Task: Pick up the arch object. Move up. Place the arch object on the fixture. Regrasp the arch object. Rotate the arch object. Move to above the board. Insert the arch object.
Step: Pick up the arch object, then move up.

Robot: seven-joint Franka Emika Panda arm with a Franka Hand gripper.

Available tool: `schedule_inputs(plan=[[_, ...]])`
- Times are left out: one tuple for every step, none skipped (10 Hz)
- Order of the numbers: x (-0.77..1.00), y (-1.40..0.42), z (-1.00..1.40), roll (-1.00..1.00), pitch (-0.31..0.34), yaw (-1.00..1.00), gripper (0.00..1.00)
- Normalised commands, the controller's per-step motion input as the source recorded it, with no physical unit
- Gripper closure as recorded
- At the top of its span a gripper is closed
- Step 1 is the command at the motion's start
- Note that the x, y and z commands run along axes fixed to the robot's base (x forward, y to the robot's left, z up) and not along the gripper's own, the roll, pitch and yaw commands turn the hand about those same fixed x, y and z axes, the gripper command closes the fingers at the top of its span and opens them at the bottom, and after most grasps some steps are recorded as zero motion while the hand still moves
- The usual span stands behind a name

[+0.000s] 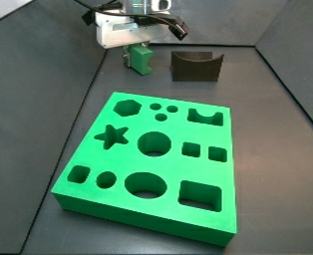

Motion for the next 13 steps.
schedule_inputs(plan=[[0.00,0.00,0.00,0.00,0.000,0.00,1.00],[0.00,0.00,0.00,0.00,0.000,0.00,1.00],[0.00,0.00,0.00,0.00,0.000,0.00,1.00],[0.00,0.00,0.00,0.00,0.000,0.00,1.00],[0.00,0.00,0.00,0.00,0.000,0.00,1.00],[0.00,0.00,0.00,0.00,0.000,0.00,1.00],[0.00,0.00,0.00,0.00,0.000,0.00,1.00],[0.00,0.00,0.00,0.00,0.000,0.00,1.00],[0.00,0.00,0.00,0.00,0.000,0.00,1.00],[0.00,0.00,0.83,0.00,0.000,0.00,1.00],[-0.04,0.09,0.80,0.01,0.020,0.02,1.00],[-0.04,0.06,0.69,0.02,0.035,0.01,1.00],[-0.03,0.04,0.61,0.03,0.048,0.00,1.00]])
